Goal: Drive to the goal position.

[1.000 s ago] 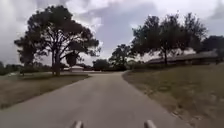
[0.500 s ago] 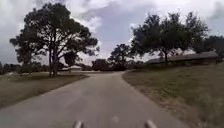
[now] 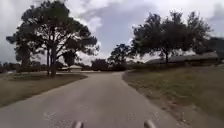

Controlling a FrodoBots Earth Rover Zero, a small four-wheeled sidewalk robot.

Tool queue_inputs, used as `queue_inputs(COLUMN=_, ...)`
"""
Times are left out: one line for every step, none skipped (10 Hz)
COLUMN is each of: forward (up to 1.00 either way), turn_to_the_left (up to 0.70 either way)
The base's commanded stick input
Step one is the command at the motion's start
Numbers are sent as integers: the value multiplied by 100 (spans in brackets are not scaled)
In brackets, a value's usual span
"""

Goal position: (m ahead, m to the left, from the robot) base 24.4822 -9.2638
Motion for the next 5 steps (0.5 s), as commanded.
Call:
queue_inputs(forward=85, turn_to_the_left=0)
queue_inputs(forward=85, turn_to_the_left=0)
queue_inputs(forward=85, turn_to_the_left=3)
queue_inputs(forward=85, turn_to_the_left=7)
queue_inputs(forward=85, turn_to_the_left=30)
